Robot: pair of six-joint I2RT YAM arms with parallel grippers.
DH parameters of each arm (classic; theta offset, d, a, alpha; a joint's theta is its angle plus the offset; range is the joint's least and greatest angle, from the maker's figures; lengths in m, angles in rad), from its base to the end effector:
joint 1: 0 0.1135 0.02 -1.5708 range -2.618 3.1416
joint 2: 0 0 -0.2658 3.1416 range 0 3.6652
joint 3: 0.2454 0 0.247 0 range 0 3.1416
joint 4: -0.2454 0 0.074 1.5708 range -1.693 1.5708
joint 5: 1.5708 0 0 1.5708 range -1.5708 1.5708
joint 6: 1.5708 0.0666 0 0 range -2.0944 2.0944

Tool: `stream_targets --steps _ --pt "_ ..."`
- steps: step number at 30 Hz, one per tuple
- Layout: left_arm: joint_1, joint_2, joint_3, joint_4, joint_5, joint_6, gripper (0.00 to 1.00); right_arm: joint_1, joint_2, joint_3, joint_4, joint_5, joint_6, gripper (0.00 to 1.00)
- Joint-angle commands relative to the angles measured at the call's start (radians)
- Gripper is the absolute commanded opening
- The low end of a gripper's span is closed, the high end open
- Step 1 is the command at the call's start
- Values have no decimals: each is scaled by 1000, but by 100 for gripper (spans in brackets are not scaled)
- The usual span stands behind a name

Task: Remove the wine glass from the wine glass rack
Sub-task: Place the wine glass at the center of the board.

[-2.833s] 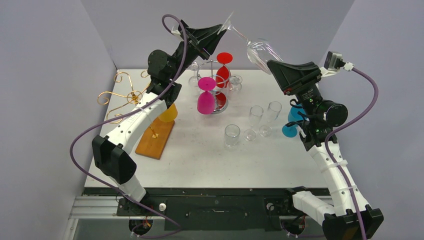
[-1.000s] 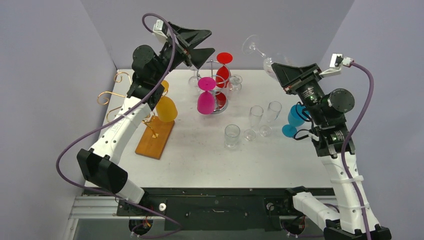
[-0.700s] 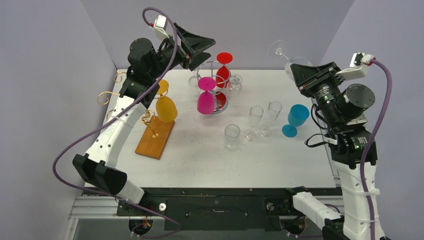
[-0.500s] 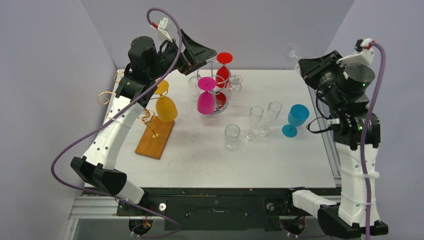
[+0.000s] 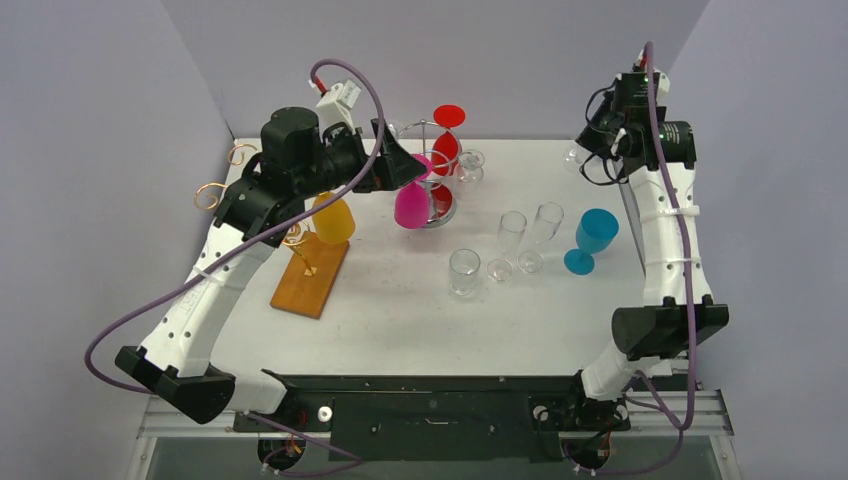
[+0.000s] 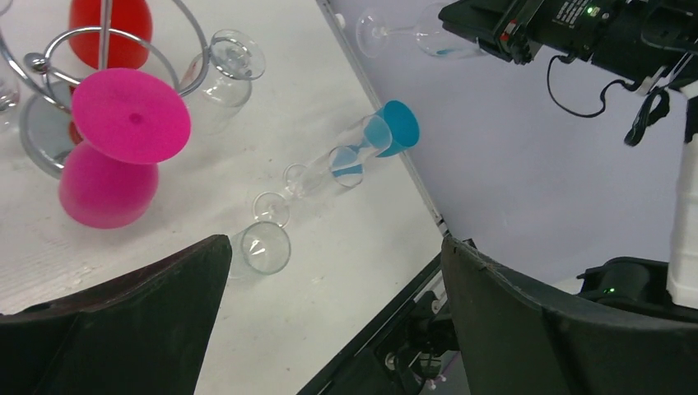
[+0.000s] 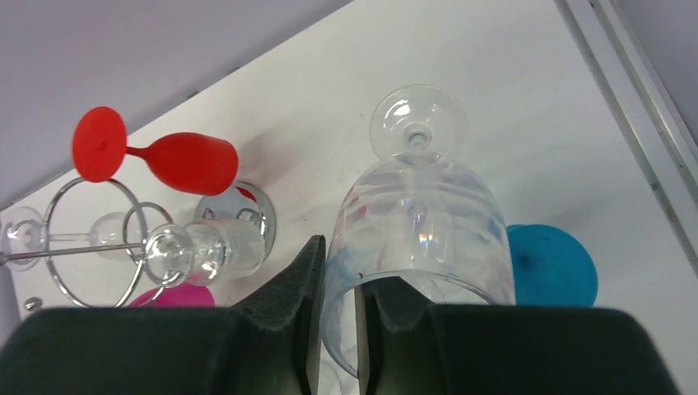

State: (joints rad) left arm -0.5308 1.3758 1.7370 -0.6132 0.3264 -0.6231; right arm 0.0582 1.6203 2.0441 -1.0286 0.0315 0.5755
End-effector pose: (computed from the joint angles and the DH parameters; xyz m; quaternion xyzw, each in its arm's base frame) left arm 0.2515 -0.1724 0.4809 0.0635 0.7836 -0.4374 0.4366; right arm 0.3421 0.0178 0.4523 0.2336 0.8542 0.1314 0.4456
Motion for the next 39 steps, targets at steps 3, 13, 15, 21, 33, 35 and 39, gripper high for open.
stream_targets --steps 3,13,15,21,33,35,39 --pt "-5 -55 -38 -27 -75 93 96 -40 101 114 -40 6 -56 0" --pt "-5 -36 -16 -49 -94 124 96 -52 300 196 -93 -24 -80 0" --pt "-5 -38 -21 -44 -91 122 96 -52 327 198 -95 -23 -84 0" --pt "-4 -36 -28 -44 -88 122 96 -52 381 166 -86 -44 -87 0" --pt "-4 -34 -43 -36 -84 116 96 -53 418 83 -66 -70 -100 0" --pt "-4 -34 -45 -36 -84 116 96 -53 426 76 -64 -72 -102 0" --pt "-3 -35 -49 -34 -82 113 96 -53 439 60 -60 -76 -105 0"
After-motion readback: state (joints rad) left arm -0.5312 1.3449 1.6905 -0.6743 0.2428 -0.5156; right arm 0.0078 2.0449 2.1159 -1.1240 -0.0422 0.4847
